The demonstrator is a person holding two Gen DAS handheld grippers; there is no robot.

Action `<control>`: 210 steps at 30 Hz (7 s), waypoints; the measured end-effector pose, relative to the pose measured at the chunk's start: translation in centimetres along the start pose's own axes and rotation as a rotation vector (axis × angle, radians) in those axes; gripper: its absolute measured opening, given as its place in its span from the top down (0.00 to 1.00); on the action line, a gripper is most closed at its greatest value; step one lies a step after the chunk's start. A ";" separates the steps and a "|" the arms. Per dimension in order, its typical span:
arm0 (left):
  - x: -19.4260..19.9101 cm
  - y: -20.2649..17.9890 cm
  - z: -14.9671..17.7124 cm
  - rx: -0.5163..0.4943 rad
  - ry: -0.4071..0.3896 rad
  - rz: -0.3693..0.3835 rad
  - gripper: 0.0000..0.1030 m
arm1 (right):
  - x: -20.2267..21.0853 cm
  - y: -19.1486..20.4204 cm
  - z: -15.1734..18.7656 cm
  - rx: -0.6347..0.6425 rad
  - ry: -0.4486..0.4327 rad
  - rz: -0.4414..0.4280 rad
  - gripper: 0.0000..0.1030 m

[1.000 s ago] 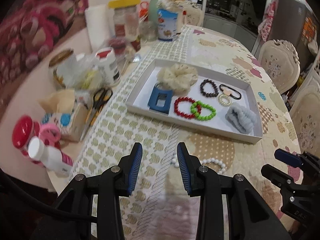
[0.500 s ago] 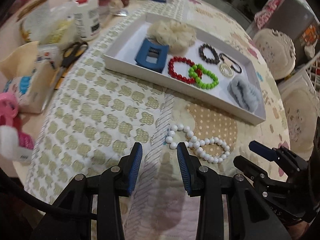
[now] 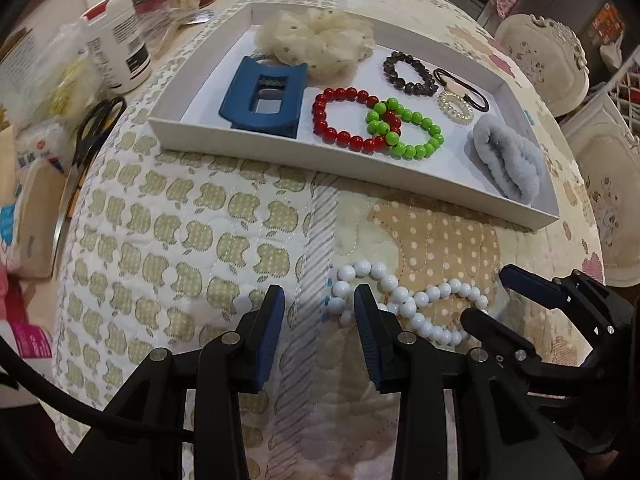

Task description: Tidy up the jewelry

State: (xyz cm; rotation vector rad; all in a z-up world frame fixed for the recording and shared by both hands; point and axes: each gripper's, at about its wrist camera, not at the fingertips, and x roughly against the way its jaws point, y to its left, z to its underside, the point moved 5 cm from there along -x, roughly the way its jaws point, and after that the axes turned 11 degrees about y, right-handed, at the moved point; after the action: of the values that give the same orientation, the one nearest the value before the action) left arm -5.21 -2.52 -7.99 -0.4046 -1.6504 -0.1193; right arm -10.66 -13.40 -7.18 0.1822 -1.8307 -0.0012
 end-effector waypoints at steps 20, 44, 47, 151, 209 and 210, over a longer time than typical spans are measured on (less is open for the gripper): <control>-0.1 -0.9 -0.5 -0.070 -0.006 0.042 1.00 | 0.2 -0.4 -0.1 0.037 -0.022 0.003 0.91; 8.3 -2.3 -2.1 -0.056 -0.191 0.040 1.00 | 9.7 -0.1 -2.9 0.065 -0.207 -0.023 0.91; 9.3 -3.0 -2.9 -0.062 -0.215 0.030 1.00 | 10.6 -0.8 -3.5 0.062 -0.225 -0.012 0.91; 10.4 -6.7 -6.1 0.012 -0.330 -0.159 0.76 | 11.5 -7.3 -5.7 -0.199 -0.267 0.007 0.44; 12.9 -5.9 -4.1 0.019 -0.396 -0.215 0.76 | 12.7 -6.3 -5.3 -0.209 -0.290 0.021 0.42; 12.9 -5.9 -4.1 0.018 -0.396 -0.215 0.76 | 12.6 -6.3 -5.3 -0.207 -0.288 0.020 0.42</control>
State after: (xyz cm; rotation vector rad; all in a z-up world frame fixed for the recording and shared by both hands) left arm -4.17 -6.86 6.07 -0.2449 -2.0831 -0.1940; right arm -7.98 -20.70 5.76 0.0172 -2.1039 -0.2124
